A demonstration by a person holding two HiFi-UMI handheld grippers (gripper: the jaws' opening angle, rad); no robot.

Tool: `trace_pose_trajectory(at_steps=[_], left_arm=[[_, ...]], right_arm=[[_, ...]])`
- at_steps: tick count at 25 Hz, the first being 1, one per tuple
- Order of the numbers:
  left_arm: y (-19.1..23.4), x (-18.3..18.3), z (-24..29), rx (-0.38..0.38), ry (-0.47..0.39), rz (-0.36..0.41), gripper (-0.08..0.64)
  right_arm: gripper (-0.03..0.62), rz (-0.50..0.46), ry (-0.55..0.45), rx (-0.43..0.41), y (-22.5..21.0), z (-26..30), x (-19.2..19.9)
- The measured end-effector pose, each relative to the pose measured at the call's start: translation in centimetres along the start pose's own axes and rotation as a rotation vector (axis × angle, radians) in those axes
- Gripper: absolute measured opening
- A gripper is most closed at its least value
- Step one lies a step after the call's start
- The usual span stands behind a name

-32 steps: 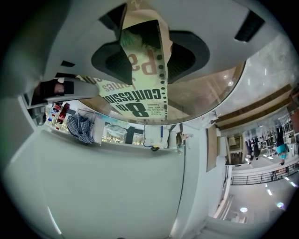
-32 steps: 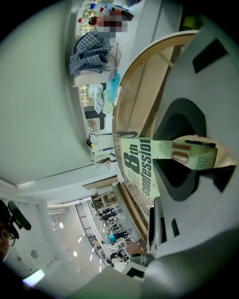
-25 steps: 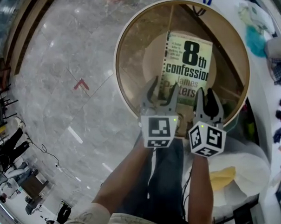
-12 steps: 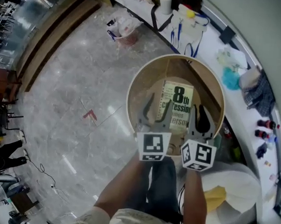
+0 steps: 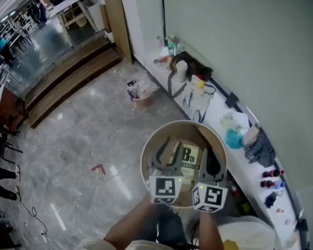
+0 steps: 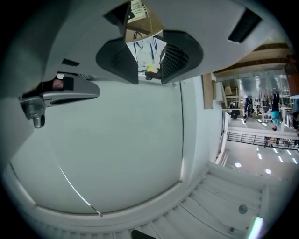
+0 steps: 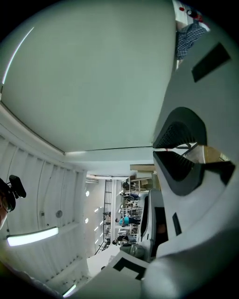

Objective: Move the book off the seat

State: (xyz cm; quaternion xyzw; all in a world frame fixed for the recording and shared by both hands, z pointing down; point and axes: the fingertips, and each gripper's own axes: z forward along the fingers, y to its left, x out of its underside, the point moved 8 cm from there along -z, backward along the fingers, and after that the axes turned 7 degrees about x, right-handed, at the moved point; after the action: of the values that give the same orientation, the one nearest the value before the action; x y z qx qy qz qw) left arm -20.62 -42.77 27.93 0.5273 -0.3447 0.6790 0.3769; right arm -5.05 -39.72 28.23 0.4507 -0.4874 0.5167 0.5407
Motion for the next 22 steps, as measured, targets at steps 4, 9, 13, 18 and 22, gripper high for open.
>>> trace_pose_trajectory(at_steps=[4,9,13,18,22], left_arm=[[0.3,-3.4,-0.4,-0.015,-0.062,0.037,0.085],[0.2,-7.1,-2.9,-0.040,-0.114,0.028,0.028],[-0.1,-9.4,-3.9,-0.031,-0.150,0.050,0.003],[0.5,-12.2,-4.4,-0.044,-0.196,0.075,0.003],[1.0,-12.2,-4.9,-0.056,-0.197,0.061,0.003]], right_arm=[[0.008,-0.024,-0.069,-0.037,0.3,0.3,-4.1],[0.007,-0.015,-0.121,-0.040,1.1,-1.3,-8.3],[0.007,-0.022,-0.123,-0.038,1.6,-2.1,-10.6],[0.006,-0.028,-0.127,-0.056,2.3,-1.9,-13.1],[0.006,-0.009,-0.153,-0.073,2.7,-2.3,-13.9]])
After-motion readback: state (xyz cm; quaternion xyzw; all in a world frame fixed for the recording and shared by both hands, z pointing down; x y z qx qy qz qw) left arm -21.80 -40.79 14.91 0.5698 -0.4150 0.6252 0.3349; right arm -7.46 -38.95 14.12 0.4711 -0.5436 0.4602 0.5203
